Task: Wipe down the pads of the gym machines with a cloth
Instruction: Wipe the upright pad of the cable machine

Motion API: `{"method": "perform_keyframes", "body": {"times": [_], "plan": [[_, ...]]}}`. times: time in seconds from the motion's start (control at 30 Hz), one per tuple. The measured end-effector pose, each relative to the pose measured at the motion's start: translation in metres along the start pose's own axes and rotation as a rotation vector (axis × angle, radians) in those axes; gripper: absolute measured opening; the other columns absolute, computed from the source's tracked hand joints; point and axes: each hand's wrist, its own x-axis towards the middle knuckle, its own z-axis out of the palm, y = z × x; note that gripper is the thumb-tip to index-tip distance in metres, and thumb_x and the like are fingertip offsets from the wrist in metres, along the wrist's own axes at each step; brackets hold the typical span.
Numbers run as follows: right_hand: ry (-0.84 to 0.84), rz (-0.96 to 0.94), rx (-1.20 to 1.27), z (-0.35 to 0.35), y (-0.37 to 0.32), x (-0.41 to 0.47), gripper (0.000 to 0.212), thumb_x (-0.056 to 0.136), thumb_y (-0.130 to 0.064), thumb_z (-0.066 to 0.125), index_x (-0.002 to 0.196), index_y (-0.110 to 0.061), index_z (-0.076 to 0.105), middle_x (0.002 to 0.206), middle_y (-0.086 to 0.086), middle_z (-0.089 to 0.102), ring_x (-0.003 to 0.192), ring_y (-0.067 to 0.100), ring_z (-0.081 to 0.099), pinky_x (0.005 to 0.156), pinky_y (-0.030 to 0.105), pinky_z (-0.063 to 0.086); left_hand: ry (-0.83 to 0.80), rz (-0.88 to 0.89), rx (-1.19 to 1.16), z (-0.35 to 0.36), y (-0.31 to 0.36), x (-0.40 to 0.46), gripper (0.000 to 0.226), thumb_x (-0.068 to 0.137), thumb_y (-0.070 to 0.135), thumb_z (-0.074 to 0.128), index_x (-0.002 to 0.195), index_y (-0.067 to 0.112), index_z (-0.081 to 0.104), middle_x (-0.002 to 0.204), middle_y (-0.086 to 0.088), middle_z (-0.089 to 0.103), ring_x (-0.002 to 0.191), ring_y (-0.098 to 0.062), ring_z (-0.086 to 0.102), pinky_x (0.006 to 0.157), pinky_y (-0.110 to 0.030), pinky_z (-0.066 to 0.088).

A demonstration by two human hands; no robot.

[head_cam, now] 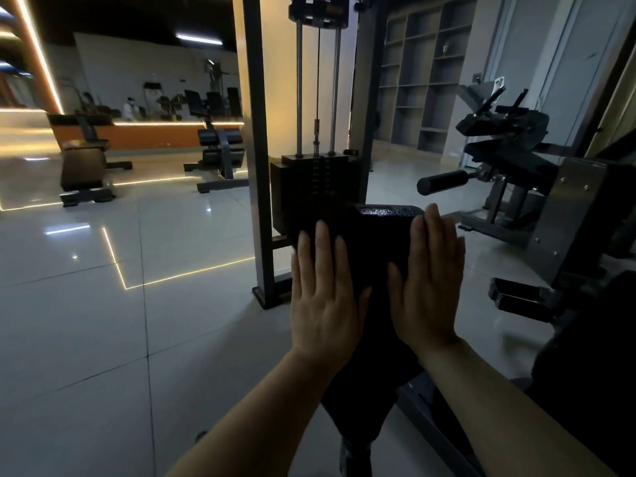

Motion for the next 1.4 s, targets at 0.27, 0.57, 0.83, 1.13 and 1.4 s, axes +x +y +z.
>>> {"method": "perform_keyframes", "body": {"times": [0.27,0.57,0.83,1.13,1.4], "plan": [[0.049,-0.015,-0.025,0.004,-0.003,0.0,0.054,0.101,-0.033,0.023,0.143,0.0,0.026,0.15,0.015,0.024,0.144,0.029,0.015,0.117,0.046,0.014,-0.165,-0.021,0.064,0.018,-0.006,-0.127,0.073,0.1,0.046,0.03,0.151,0.009,-0.006,0.158,-0.016,-0.009,0.144,-0.04,-0.005,0.114,-0.055,0.013],[0.059,-0.023,-0.062,0.004,-0.003,-0.002,0.054,0.102,-0.034,0.02,0.143,0.0,0.023,0.151,0.014,0.021,0.146,0.02,0.003,0.117,0.045,0.013,-0.04,-0.143,0.007,-0.014,0.005,0.055,0.064,0.098,0.053,0.017,0.149,0.015,0.007,0.156,-0.01,0.0,0.144,-0.027,-0.008,0.118,-0.05,0.003],[0.01,-0.025,-0.025,0.004,-0.001,-0.001,0.052,0.102,-0.034,0.02,0.144,-0.003,0.019,0.151,0.013,0.018,0.146,0.017,-0.002,0.118,0.045,0.009,-0.025,0.08,0.071,0.021,0.0,-0.082,0.061,0.103,0.039,0.03,0.152,0.013,0.004,0.16,-0.01,-0.001,0.146,-0.035,0.002,0.116,-0.054,0.011],[0.005,-0.016,-0.015,0.004,-0.001,-0.002,0.053,0.101,-0.034,0.021,0.145,-0.004,0.017,0.151,0.013,0.017,0.146,0.017,-0.002,0.118,0.044,0.007,-0.131,-0.038,0.116,0.013,0.013,-0.103,0.07,0.1,0.051,0.027,0.152,0.013,0.001,0.159,-0.012,-0.007,0.146,-0.035,-0.002,0.117,-0.05,0.006],[0.019,-0.02,-0.029,0.004,-0.001,-0.002,0.053,0.102,-0.034,0.02,0.144,-0.003,0.019,0.151,0.014,0.018,0.146,0.019,0.001,0.118,0.046,0.01,-0.022,-0.209,0.05,0.0,0.014,0.002,0.076,0.095,0.059,0.03,0.151,0.024,-0.008,0.157,-0.008,-0.021,0.143,-0.039,-0.011,0.116,-0.056,0.005]]}}
